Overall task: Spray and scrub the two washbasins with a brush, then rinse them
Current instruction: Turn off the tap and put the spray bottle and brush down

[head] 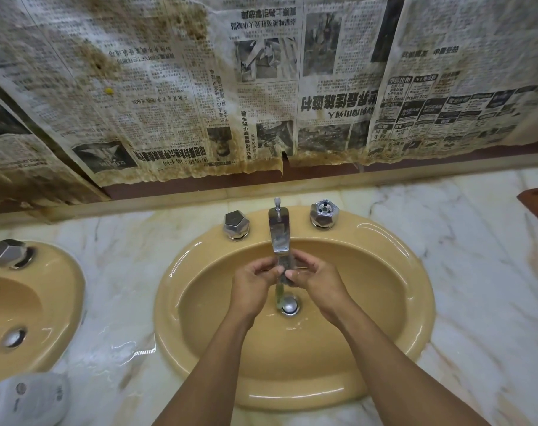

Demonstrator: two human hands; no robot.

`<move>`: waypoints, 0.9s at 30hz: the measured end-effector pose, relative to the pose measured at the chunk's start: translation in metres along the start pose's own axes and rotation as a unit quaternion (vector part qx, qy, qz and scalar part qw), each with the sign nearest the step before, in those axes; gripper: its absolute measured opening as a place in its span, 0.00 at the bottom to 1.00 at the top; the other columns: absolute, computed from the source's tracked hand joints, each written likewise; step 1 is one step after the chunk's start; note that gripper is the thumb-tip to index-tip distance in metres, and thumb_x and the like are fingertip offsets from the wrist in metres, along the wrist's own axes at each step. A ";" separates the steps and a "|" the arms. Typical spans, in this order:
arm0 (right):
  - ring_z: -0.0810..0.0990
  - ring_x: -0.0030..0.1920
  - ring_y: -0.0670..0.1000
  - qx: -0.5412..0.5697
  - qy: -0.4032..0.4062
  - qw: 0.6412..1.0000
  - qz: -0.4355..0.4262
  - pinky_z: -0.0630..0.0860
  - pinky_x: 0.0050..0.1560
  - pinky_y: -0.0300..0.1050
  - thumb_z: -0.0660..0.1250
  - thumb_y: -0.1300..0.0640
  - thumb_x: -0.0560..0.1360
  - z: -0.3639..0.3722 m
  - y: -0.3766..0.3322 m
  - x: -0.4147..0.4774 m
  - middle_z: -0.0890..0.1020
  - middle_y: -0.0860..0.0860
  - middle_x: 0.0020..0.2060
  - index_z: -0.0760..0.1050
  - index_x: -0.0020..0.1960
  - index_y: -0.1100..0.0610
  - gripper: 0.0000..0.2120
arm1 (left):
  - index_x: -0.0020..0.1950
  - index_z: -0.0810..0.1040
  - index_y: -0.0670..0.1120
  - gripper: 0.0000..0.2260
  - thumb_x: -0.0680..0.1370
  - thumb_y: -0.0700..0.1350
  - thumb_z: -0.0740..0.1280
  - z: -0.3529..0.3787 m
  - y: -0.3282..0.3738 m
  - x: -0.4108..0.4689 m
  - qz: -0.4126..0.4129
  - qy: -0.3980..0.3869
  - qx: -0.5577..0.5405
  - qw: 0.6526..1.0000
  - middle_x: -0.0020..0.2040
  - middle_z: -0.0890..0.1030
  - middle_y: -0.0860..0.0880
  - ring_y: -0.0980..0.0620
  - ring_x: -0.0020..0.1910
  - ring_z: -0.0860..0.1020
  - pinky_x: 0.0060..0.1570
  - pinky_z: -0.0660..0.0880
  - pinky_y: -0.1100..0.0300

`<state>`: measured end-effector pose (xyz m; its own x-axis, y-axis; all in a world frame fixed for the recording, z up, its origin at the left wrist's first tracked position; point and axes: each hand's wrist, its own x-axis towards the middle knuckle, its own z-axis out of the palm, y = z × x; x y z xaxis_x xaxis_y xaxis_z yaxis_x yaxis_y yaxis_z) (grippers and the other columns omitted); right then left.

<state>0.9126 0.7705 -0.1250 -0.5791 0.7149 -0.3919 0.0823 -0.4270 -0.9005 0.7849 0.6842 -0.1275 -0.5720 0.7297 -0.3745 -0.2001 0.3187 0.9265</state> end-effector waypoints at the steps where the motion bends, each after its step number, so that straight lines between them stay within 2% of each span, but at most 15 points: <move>1: 0.87 0.51 0.54 0.000 0.002 1.000 -0.002 0.83 0.55 0.49 0.71 0.71 0.75 0.001 0.000 0.001 0.86 0.55 0.54 0.78 0.67 0.54 0.23 | 0.59 0.85 0.46 0.10 0.79 0.37 0.72 0.000 0.001 -0.001 0.005 -0.007 -0.006 1.000 0.52 0.88 0.50 0.52 0.53 0.85 0.60 0.80 0.52; 5: 0.87 0.48 0.56 0.032 0.058 0.998 0.011 0.84 0.50 0.49 0.72 0.71 0.75 0.006 -0.002 0.009 0.86 0.59 0.52 0.80 0.64 0.60 0.19 | 0.59 0.85 0.53 0.11 0.82 0.39 0.68 -0.004 0.002 -0.009 0.016 -0.013 -0.014 1.000 0.54 0.87 0.53 0.55 0.56 0.84 0.59 0.79 0.57; 7: 0.87 0.47 0.57 0.083 0.072 0.994 0.022 0.85 0.49 0.50 0.71 0.72 0.75 0.009 -0.004 0.011 0.85 0.61 0.51 0.78 0.64 0.63 0.18 | 0.59 0.85 0.52 0.10 0.82 0.41 0.69 -0.007 -0.002 -0.012 0.008 -0.016 -0.004 1.000 0.54 0.87 0.54 0.57 0.58 0.83 0.59 0.77 0.62; 10: 0.87 0.43 0.57 0.172 0.091 0.980 0.047 0.85 0.46 0.50 0.69 0.72 0.76 0.011 -0.008 0.011 0.84 0.62 0.50 0.77 0.57 0.57 0.14 | 0.58 0.84 0.53 0.09 0.80 0.43 0.73 -0.009 -0.009 -0.018 -0.010 -0.015 0.014 1.000 0.52 0.87 0.55 0.61 0.54 0.84 0.51 0.76 0.70; 12: 0.87 0.44 0.57 0.201 0.088 0.974 0.062 0.85 0.42 0.48 0.68 0.72 0.77 0.012 -0.009 0.010 0.83 0.65 0.53 0.75 0.60 0.58 0.15 | 0.58 0.84 0.53 0.09 0.79 0.44 0.74 -0.011 -0.013 -0.020 -0.014 -0.006 0.028 0.999 0.50 0.87 0.58 0.63 0.51 0.84 0.48 0.75 0.72; 14: 0.87 0.44 0.57 0.212 0.086 0.969 0.088 0.84 0.40 0.47 0.68 0.71 0.77 0.012 -0.009 0.011 0.82 0.66 0.56 0.73 0.66 0.59 0.19 | 0.58 0.86 0.51 0.08 0.79 0.43 0.74 -0.015 -0.016 -0.020 -0.016 0.005 0.041 0.999 0.50 0.87 0.57 0.61 0.50 0.84 0.48 0.76 0.70; 16: 0.87 0.40 0.55 0.205 0.085 0.967 0.125 0.85 0.38 0.49 0.68 0.70 0.78 0.014 -0.008 0.012 0.83 0.63 0.54 0.72 0.66 0.60 0.18 | 0.56 0.86 0.49 0.07 0.79 0.42 0.74 -0.020 -0.018 -0.019 -0.029 0.011 0.043 0.999 0.50 0.88 0.53 0.56 0.49 0.84 0.51 0.79 0.62; 17: 0.87 0.38 0.55 0.198 0.080 0.966 0.144 0.85 0.38 0.49 0.69 0.69 0.78 0.014 -0.008 0.012 0.84 0.62 0.52 0.73 0.65 0.62 0.16 | 0.56 0.86 0.48 0.07 0.79 0.40 0.73 -0.023 -0.019 -0.019 -0.040 0.010 0.038 0.998 0.49 0.88 0.51 0.53 0.49 0.85 0.52 0.80 0.59; 20: 0.85 0.37 0.57 0.173 0.075 0.963 0.195 0.85 0.38 0.49 0.68 0.68 0.79 0.015 -0.009 0.016 0.84 0.63 0.46 0.76 0.59 0.67 0.09 | 0.55 0.86 0.45 0.07 0.78 0.37 0.73 -0.028 -0.019 -0.018 -0.088 0.004 0.038 0.995 0.45 0.87 0.46 0.48 0.42 0.84 0.42 0.79 0.59; 21: 0.85 0.38 0.58 0.169 0.076 0.961 0.207 0.85 0.39 0.49 0.68 0.67 0.79 0.016 -0.008 0.017 0.83 0.64 0.45 0.76 0.57 0.67 0.07 | 0.54 0.86 0.44 0.07 0.78 0.36 0.73 -0.028 -0.017 -0.017 -0.109 0.000 0.029 0.994 0.43 0.87 0.45 0.47 0.40 0.83 0.42 0.78 0.58; 23: 0.84 0.39 0.57 0.166 0.082 0.957 0.222 0.85 0.40 0.47 0.68 0.67 0.80 0.016 -0.008 0.021 0.83 0.64 0.45 0.78 0.54 0.67 0.04 | 0.51 0.86 0.42 0.06 0.78 0.34 0.71 -0.025 -0.010 -0.015 -0.147 -0.016 -0.003 0.989 0.40 0.86 0.44 0.44 0.41 0.82 0.45 0.78 0.53; 27: 0.84 0.38 0.54 0.168 0.096 0.958 0.212 0.84 0.37 0.43 0.68 0.66 0.80 0.014 -0.008 0.026 0.85 0.61 0.42 0.79 0.49 0.67 0.03 | 0.49 0.84 0.43 0.08 0.78 0.31 0.69 -0.013 0.002 -0.009 -0.166 -0.019 -0.001 0.986 0.36 0.85 0.47 0.45 0.39 0.82 0.40 0.78 0.56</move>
<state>0.8850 0.7852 -0.1251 -0.3895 0.5128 -0.7651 -0.0074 -0.8324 -0.5541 0.7792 0.6710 -0.1216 -0.4442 0.6076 -0.6584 -0.3737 0.5423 0.7525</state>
